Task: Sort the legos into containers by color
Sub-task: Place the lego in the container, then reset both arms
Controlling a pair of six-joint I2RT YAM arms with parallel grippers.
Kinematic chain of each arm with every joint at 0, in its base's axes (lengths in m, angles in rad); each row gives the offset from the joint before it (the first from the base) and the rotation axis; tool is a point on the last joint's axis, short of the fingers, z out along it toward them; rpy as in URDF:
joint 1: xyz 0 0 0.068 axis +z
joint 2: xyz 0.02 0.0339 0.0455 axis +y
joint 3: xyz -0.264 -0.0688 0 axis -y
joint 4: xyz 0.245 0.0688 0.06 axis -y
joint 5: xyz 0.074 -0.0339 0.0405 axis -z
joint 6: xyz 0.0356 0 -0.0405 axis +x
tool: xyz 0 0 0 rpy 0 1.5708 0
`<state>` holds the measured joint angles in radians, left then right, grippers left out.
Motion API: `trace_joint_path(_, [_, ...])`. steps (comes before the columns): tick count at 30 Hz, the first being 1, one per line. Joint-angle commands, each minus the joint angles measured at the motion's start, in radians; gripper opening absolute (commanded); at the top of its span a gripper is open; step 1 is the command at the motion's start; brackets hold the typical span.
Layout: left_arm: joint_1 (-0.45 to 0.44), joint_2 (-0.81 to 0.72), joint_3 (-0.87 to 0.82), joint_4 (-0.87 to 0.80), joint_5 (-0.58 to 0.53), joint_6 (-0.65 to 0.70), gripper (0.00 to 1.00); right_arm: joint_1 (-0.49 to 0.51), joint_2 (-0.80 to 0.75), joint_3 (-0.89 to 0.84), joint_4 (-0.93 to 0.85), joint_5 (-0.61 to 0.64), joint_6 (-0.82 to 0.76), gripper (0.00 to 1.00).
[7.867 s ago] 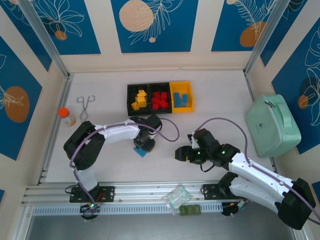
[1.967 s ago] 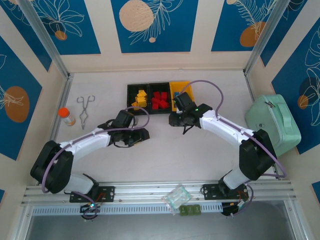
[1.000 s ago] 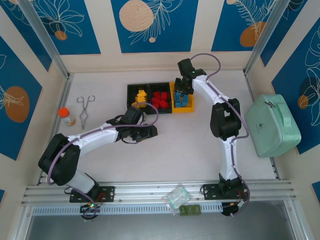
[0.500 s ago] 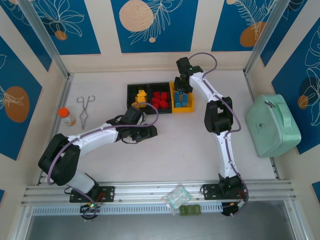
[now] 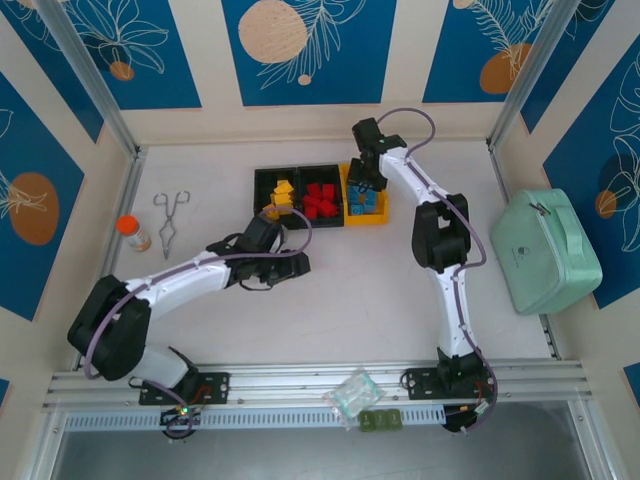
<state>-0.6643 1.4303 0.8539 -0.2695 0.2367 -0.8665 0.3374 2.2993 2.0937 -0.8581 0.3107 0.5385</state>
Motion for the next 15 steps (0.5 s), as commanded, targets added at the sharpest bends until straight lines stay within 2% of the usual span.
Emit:
trace_joint_path(1, [-0.002,-0.059,-0.004,-0.06,-0.093,0.019,0.6,0.014,-0.165,-0.11,0.085,-0.032,-0.016,0.54])
trace_joint_path(8, [0.062,-0.087,0.094,-0.152,-0.194,0.137,0.63,0.025,-0.393,-0.427,0.26,-0.112,-0.024,0.67])
trace_joint_path(12, [0.115,-0.087,0.162,-0.18,-0.236,0.216,0.63,0.03,-0.487,-0.546,0.31,-0.119,-0.032,0.74])
trace_joint_path(15, [0.16,-0.086,0.212,-0.198,-0.261,0.272,0.7,0.03,-0.56,-0.635,0.351,-0.113,-0.038,0.8])
